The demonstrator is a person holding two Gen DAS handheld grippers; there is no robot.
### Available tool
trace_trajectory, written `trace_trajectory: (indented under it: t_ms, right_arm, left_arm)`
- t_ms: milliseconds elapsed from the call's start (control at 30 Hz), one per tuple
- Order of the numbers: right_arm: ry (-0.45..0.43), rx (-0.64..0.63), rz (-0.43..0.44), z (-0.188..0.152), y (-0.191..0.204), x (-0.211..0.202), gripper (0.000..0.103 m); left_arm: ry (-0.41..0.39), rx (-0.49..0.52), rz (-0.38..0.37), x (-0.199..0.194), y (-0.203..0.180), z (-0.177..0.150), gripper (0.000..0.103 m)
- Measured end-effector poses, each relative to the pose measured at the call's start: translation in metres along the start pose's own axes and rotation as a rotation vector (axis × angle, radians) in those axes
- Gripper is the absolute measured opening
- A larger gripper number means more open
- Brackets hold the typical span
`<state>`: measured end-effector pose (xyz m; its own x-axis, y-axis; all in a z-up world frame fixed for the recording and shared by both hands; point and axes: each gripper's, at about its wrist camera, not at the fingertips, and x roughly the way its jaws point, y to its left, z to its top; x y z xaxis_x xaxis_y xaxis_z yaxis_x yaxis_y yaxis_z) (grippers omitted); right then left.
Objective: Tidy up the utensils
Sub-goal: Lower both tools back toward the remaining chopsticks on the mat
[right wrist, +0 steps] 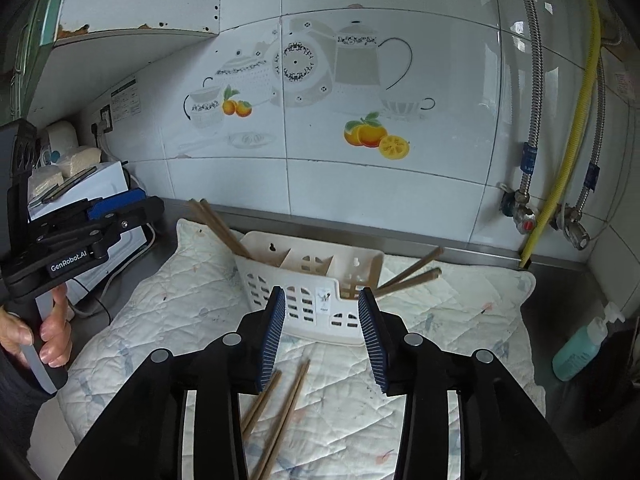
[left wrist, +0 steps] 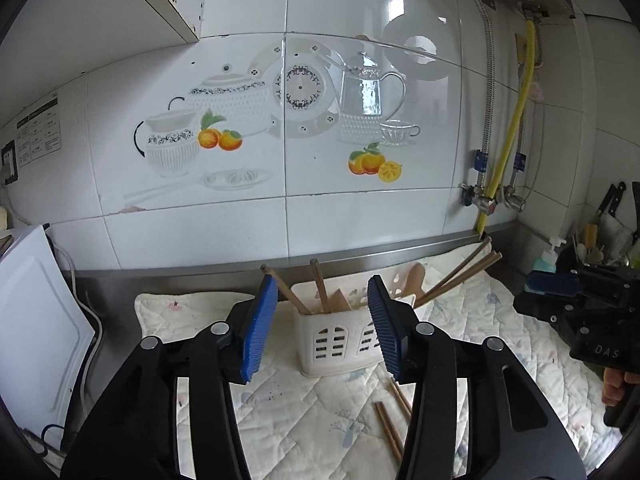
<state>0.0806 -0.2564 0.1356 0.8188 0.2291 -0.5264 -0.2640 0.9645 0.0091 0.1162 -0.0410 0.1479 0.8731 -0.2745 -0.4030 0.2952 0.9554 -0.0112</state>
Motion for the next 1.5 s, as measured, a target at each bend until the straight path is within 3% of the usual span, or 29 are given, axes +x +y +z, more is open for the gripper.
trace_trajectory:
  t_ms: [267, 533, 800, 1133, 1500]
  right_arm:
    - [0.028, 0.012, -0.010, -0.068, 0.023, -0.009, 0.042]
    - [0.100, 0.087, -0.033, -0.140, 0.029, -0.008, 0.042]
    - [0.199, 0.113, -0.055, -0.197, 0.042, 0.005, 0.031]
    - [0.265, 0.158, 0.001, -0.223, 0.052, 0.028, 0.022]
    - [0.272, 0.150, -0.003, -0.218, 0.056, 0.036, 0.020]
  left_arm:
    - [0.056, -0.012, 0.016, -0.018, -0.003, -0.047, 0.059]
    - [0.139, -0.042, 0.014, -0.026, -0.002, -0.105, 0.059]
    - [0.224, -0.027, 0.001, -0.027, -0.010, -0.155, 0.059]
    - [0.333, -0.074, -0.027, -0.023, -0.013, -0.204, 0.059]
    - [0.370, -0.097, -0.036, -0.017, -0.015, -0.218, 0.059]
